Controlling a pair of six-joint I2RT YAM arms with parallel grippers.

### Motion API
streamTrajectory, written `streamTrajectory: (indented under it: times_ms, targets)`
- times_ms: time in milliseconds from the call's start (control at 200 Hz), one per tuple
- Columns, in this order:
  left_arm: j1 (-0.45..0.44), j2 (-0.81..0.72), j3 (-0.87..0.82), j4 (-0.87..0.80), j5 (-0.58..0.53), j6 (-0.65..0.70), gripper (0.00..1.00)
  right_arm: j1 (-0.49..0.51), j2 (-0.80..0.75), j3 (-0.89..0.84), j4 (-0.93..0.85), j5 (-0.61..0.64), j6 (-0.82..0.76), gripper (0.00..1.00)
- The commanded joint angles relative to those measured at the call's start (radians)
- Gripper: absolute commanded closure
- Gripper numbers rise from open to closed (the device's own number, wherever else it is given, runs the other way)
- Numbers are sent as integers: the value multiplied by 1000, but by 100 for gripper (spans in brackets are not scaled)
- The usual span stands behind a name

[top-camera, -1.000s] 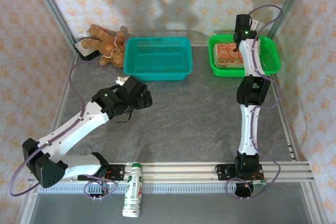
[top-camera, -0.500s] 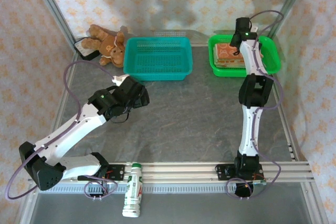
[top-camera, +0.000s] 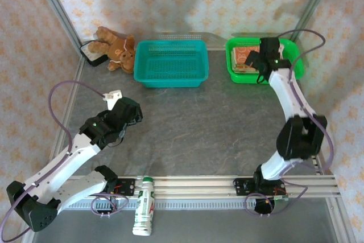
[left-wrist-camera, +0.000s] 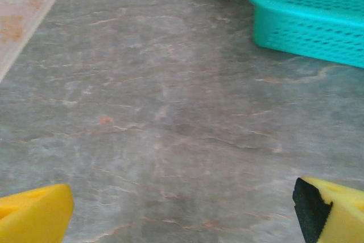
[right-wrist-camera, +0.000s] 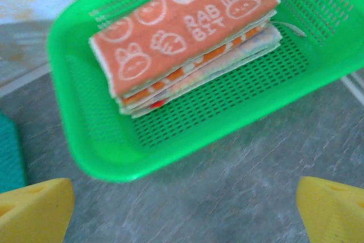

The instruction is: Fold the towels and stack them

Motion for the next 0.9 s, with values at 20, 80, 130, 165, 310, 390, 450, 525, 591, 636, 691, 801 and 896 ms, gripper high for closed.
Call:
streamTrajectory:
  times_ms: [20, 80, 130, 165, 310, 390, 450, 525, 591, 636, 691, 801, 896]
  targets:
    - [42, -10, -85, 147, -132, 143, 0, 66, -200, -274, 150, 108, 55, 1]
    - [68, -1, -104, 182, -157, 157, 0, 106, -291, -399, 203, 161, 21, 1]
    - [89, 11, -123, 246, -167, 193, 0, 144, -354, -491, 254, 218, -36, 1]
    - [102, 21, -142, 303, -171, 229, 0, 174, -393, -565, 313, 242, -110, 1]
    - [200, 114, -220, 549, -193, 345, 0, 237, -529, -859, 624, 258, -296, 1]
    - [258, 190, -238, 654, -193, 409, 0, 236, -531, -972, 795, 274, -340, 1]
    - [303, 253, -259, 745, -177, 441, 0, 233, -478, -1001, 878, 316, -338, 1]
    - [354, 331, -285, 864, -129, 471, 0, 225, -374, -995, 967, 339, -342, 1]
    - [381, 392, -319, 1012, -120, 503, 0, 217, -278, -991, 1089, 345, -365, 1]
    - [390, 407, -305, 1030, -89, 516, 0, 206, -213, -971, 1140, 328, -386, 1]
    - [395, 431, -346, 1203, -45, 574, 0, 188, -141, -956, 1221, 280, -417, 1]
    - [410, 479, -354, 1336, 54, 618, 0, 141, -19, -887, 1243, 202, -463, 1]
    - [428, 509, -318, 1319, 162, 629, 0, 102, 21, -841, 1194, 224, -406, 0]
